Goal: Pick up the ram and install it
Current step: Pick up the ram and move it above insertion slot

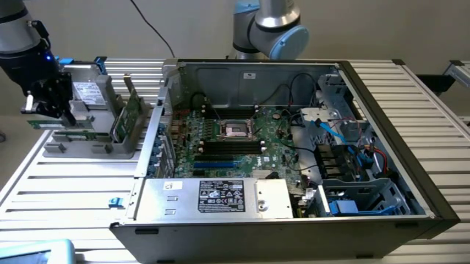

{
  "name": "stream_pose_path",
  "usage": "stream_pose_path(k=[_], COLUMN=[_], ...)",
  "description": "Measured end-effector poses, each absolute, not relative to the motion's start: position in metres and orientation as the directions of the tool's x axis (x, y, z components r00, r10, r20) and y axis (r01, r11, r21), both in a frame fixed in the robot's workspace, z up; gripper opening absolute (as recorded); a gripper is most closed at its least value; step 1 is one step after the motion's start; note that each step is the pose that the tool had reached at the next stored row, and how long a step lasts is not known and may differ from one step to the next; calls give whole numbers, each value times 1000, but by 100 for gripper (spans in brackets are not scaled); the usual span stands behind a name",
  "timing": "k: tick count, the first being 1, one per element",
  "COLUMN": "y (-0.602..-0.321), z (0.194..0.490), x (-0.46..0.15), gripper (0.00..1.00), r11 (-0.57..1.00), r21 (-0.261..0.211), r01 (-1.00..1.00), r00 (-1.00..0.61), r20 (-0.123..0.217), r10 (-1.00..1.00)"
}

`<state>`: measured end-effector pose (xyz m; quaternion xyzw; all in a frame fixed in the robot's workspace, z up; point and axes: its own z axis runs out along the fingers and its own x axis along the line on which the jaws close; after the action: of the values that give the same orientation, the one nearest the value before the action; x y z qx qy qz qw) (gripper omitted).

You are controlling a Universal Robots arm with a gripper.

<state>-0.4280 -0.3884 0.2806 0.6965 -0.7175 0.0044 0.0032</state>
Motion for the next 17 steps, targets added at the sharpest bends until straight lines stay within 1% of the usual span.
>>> stream_pose_path(k=[11, 17], y=[-389, -389], z=[330, 348], x=[-418, -400], gripper=[14, 14], r11=[25, 25], r21=[-2, -2], r01=[-1000, -1000], r00=[-25, -25], r20=[11, 11], r10=[-1000, -1000])
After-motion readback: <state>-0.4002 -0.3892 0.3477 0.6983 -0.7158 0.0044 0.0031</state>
